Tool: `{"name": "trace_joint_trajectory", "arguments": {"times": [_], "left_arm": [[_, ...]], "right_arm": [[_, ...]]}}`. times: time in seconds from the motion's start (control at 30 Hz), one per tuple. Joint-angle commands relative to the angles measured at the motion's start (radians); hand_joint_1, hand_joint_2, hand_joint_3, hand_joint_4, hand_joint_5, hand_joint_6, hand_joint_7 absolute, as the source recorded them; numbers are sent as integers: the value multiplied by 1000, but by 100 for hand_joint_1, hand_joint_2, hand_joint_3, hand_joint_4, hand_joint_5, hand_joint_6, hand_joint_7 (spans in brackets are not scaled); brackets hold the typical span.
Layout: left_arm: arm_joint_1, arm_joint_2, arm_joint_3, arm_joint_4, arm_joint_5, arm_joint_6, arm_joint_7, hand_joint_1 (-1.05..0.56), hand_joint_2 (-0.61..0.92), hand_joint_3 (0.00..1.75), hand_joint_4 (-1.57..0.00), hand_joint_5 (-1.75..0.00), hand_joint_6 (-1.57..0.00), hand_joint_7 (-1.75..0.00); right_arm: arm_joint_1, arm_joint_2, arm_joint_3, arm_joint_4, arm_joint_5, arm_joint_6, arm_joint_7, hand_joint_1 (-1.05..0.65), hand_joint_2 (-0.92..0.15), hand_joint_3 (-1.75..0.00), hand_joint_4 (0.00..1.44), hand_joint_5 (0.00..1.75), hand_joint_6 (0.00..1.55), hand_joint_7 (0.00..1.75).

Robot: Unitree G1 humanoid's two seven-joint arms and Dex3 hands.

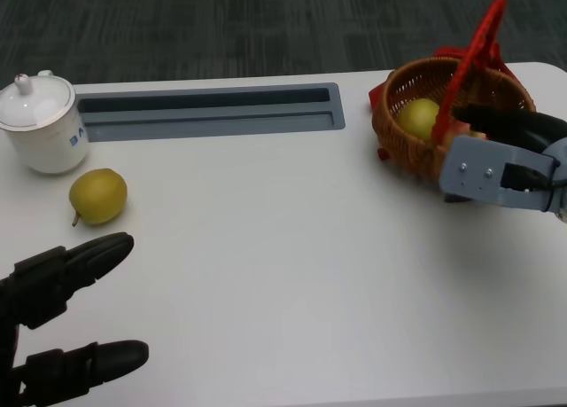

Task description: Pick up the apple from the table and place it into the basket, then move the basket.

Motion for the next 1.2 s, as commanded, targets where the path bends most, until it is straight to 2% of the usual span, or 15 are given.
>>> {"name": "trace_joint_trajectory", "arguments": {"times": [0.03,0.53,0.7,1.03,1.2], "left_arm": [[-10,4,3,-1,10,1,0,-53,71,0,-84,-1,-75,-1],[-36,-4,-12,21,-5,-21,0,-51,70,0,-84,0,-77,-1],[-55,-1,-19,41,-7,-26,-2,-51,71,0,-85,-1,-77,-1],[-79,4,-43,54,-22,-31,-7,-50,70,0,-85,-1,-79,-1],[-83,14,-51,57,-30,-25,-13,-49,70,0,-85,-1,-80,-1]], "right_arm": [[1,-44,-14,-5,14,-5,4,-105,-86,-1,22,1,18,2],[17,-119,-84,-15,75,-87,5,-102,-84,0,30,2,24,1],[23,-156,-77,-23,68,-124,-16,-100,-87,-1,35,3,28,2],[46,-188,-98,-36,95,-145,-38,-94,-83,0,37,1,29,1],[81,-216,-96,-59,91,-221,-94,-91,-83,0,41,2,31,1]]}}
